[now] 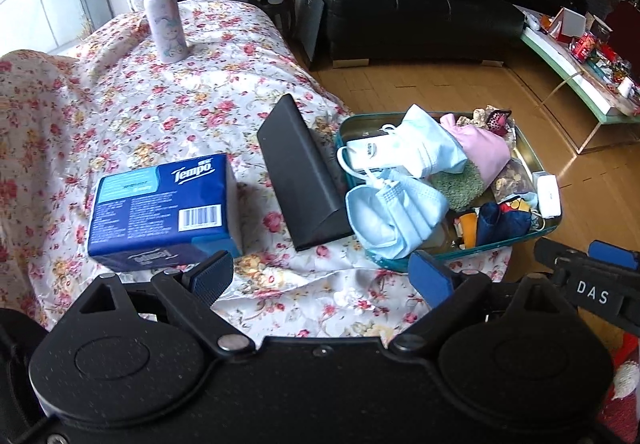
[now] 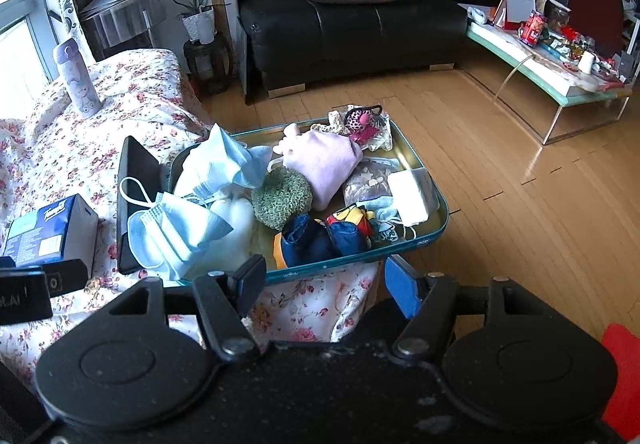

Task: Organize soft objects

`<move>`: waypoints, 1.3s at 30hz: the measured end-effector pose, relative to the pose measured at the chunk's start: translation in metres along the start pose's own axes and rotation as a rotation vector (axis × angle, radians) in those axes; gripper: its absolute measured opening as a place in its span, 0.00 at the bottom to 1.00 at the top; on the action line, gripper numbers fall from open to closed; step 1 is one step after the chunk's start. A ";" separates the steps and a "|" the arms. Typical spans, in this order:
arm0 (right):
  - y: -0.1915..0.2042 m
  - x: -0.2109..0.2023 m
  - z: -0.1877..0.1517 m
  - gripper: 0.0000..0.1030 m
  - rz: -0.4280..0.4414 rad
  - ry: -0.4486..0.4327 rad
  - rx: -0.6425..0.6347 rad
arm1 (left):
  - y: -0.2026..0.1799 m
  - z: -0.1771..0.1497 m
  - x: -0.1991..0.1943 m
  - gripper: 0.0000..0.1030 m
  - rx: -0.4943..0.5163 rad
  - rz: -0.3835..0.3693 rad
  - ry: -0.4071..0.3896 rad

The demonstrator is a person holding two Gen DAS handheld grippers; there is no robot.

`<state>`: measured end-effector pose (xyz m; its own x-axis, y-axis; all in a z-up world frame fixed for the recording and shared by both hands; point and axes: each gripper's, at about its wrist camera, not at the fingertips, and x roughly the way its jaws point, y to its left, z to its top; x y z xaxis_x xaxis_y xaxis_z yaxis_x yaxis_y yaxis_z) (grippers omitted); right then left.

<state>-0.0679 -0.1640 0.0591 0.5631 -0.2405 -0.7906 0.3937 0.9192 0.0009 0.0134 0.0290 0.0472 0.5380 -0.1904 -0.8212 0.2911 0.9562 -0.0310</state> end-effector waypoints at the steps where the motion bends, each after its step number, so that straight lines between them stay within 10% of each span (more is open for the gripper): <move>1: 0.001 -0.001 0.000 0.64 -0.003 -0.002 -0.002 | 0.001 -0.001 -0.001 0.89 -0.004 -0.001 -0.001; 39: 0.003 -0.003 -0.011 0.67 -0.029 0.019 -0.008 | -0.001 -0.016 -0.002 0.90 0.003 0.015 0.016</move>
<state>-0.0761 -0.1572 0.0551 0.5379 -0.2615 -0.8014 0.4038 0.9145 -0.0273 -0.0008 0.0324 0.0395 0.5297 -0.1721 -0.8305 0.2852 0.9583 -0.0167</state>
